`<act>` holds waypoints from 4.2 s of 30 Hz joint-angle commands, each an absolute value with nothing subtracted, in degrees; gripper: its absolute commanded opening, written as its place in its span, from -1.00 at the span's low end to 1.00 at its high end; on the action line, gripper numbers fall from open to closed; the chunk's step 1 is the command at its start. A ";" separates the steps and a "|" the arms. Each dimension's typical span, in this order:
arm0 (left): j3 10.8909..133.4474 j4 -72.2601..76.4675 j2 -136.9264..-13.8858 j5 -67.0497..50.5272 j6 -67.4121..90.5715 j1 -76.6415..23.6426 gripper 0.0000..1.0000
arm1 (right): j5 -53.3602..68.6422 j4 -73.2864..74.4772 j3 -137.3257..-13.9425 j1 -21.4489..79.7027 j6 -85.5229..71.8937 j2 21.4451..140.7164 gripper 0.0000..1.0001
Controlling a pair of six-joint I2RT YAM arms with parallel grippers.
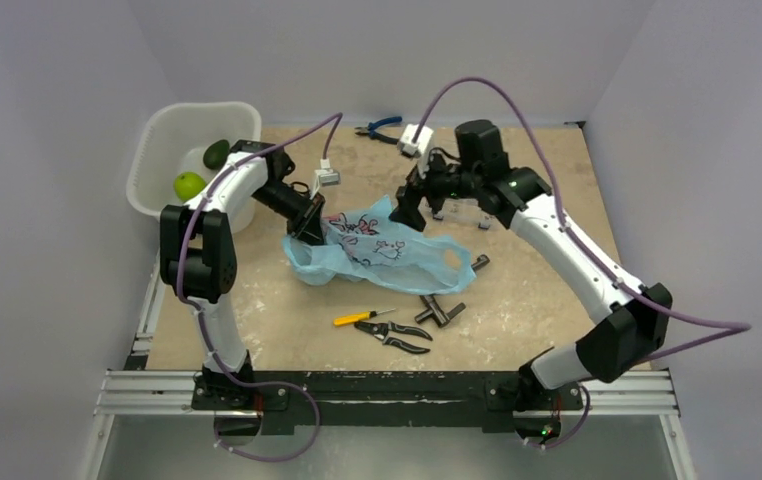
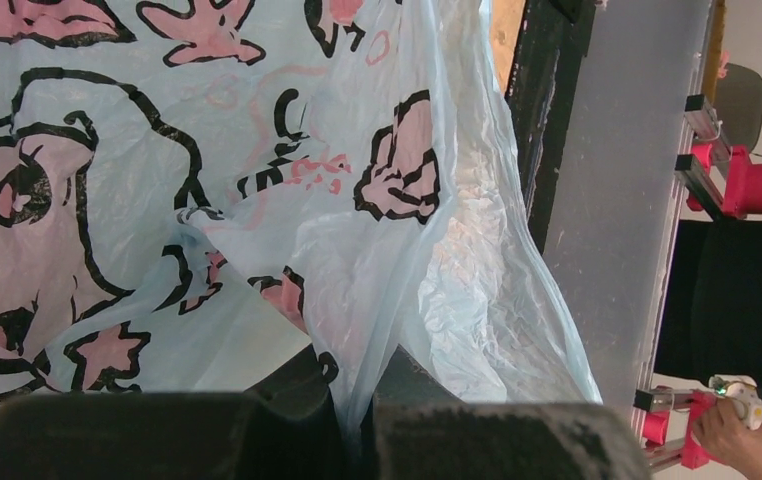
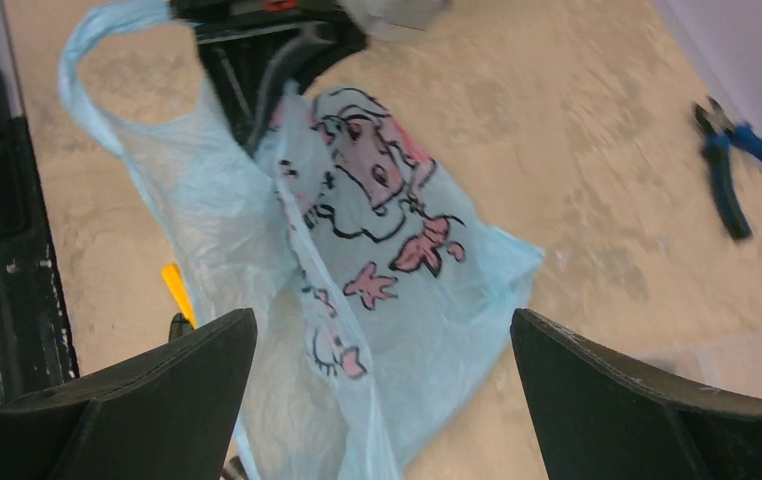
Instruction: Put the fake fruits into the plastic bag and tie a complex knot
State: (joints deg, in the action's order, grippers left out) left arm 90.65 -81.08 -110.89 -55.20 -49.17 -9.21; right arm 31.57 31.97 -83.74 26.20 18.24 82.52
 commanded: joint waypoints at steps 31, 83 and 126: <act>78.19 -18.05 -74.10 -46.35 -13.59 -5.04 0.89 | 36.57 21.79 -84.79 32.00 -16.04 100.25 -1.00; 63.16 -88.38 -90.08 -31.96 -100.96 -28.23 -1.00 | 38.19 26.00 -83.59 16.17 -21.84 99.34 -1.00; 112.34 -57.77 -111.48 -13.06 -26.92 18.71 0.74 | 29.99 23.67 -79.11 22.35 -14.52 97.79 -1.00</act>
